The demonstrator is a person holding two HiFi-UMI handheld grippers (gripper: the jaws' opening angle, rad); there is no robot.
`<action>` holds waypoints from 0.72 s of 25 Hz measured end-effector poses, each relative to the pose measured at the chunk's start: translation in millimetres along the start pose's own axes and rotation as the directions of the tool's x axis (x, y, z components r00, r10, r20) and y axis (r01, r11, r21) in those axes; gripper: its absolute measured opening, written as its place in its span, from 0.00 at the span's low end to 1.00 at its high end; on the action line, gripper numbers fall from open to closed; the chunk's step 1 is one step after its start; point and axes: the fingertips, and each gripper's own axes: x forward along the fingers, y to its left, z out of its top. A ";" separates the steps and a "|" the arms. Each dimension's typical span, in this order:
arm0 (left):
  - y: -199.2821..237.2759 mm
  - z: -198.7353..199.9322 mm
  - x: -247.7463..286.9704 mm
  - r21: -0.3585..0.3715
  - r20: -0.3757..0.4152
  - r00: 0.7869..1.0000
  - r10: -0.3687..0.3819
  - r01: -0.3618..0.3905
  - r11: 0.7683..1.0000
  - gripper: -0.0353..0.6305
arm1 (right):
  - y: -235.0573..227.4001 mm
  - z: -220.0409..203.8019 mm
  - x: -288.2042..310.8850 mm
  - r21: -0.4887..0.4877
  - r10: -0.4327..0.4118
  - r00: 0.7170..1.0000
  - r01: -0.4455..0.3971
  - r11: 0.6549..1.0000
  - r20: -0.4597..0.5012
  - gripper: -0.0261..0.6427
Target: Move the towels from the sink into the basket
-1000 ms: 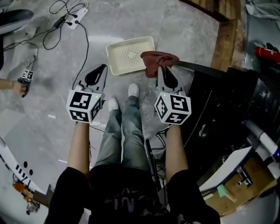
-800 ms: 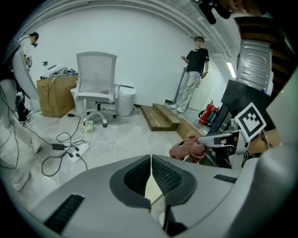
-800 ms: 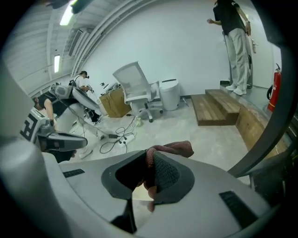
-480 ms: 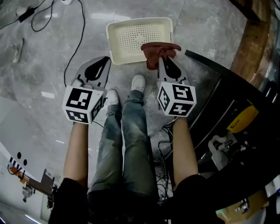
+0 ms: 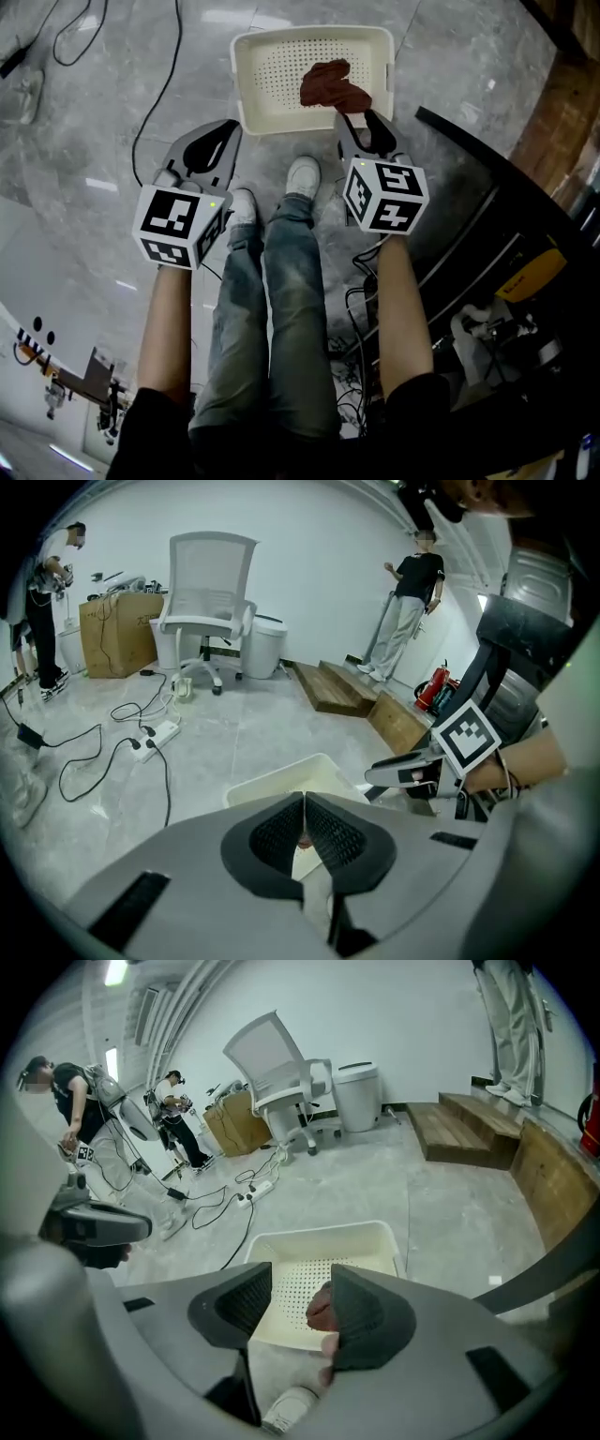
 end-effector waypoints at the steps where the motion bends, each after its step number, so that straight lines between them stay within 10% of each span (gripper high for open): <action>1: 0.1 -1.9 2.4 -0.002 -0.004 1.000 -0.001 0.001 1.000 0.08 | 0.0 -3.2 2.2 -0.002 0.001 1.000 -0.001 1.000 -0.009 0.36; 18: -4.5 11.2 2.9 -0.007 0.014 1.000 -0.009 0.009 1.000 0.08 | 3.8 -4.9 -10.7 -0.011 -0.014 1.000 0.014 1.000 -0.018 0.29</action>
